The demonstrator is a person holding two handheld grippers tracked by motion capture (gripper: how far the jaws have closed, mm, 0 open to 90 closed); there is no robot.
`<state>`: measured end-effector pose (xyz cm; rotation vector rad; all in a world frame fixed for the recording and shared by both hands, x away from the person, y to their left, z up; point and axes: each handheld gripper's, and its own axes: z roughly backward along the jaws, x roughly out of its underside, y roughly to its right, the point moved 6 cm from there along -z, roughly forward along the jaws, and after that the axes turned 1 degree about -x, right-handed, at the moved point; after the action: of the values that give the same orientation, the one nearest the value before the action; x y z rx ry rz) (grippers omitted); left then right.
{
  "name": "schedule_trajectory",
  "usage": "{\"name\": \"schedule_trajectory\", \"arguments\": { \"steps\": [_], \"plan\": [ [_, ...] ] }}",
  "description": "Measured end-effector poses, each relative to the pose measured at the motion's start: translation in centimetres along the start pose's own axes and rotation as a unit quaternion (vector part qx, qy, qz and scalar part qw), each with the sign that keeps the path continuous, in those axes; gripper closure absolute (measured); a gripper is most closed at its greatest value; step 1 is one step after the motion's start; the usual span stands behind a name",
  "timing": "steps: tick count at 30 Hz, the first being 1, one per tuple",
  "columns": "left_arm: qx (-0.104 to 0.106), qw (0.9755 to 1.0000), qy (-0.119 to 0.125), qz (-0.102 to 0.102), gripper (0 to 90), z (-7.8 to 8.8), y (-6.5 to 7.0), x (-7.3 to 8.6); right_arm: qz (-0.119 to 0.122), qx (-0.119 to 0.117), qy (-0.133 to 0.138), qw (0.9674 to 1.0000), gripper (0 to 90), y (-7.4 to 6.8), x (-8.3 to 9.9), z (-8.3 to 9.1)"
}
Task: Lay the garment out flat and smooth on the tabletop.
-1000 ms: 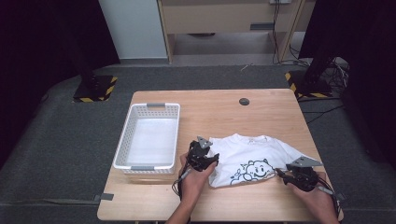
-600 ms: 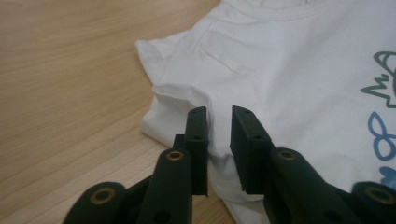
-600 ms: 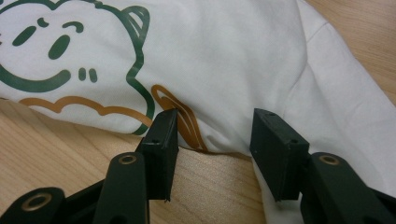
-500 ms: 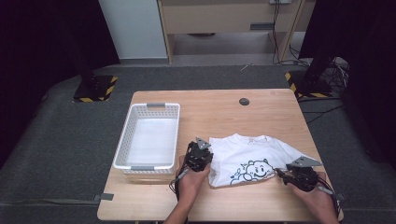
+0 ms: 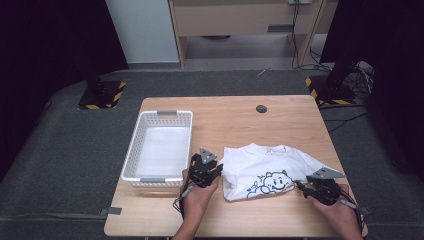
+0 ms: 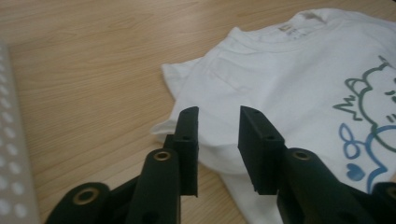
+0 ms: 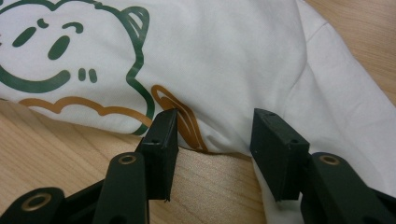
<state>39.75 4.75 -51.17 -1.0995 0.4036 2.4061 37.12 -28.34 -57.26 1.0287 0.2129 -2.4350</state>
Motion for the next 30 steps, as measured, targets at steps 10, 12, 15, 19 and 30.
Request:
{"name": "schedule_trajectory", "arguments": {
  "steps": [10,12,15,19,30],
  "plan": [
    [0.015,0.9997,-0.019,0.007,36.1,-2.1,3.0,1.2,0.001,-0.002,0.001,1.0000,50.8,0.0,0.0,0.0],
    [0.012,0.9997,-0.021,0.010,32.8,-2.3,3.2,1.5,0.001,-0.002,0.001,1.0000,50.7,0.0,0.0,0.0],
    [0.009,0.9996,-0.025,0.012,32.0,-2.6,3.2,2.0,0.000,-0.002,0.001,1.0000,50.5,0.0,0.0,0.0],
    [0.012,0.9990,-0.036,0.023,31.5,-3.2,3.1,2.7,0.000,-0.001,0.001,1.0000,50.3,0.0,0.0,0.0],
    [0.019,0.9985,-0.051,-0.004,66.1,-3.7,2.9,3.8,0.000,-0.002,0.000,1.0000,50.0,0.0,0.0,0.0]
  ]
}}
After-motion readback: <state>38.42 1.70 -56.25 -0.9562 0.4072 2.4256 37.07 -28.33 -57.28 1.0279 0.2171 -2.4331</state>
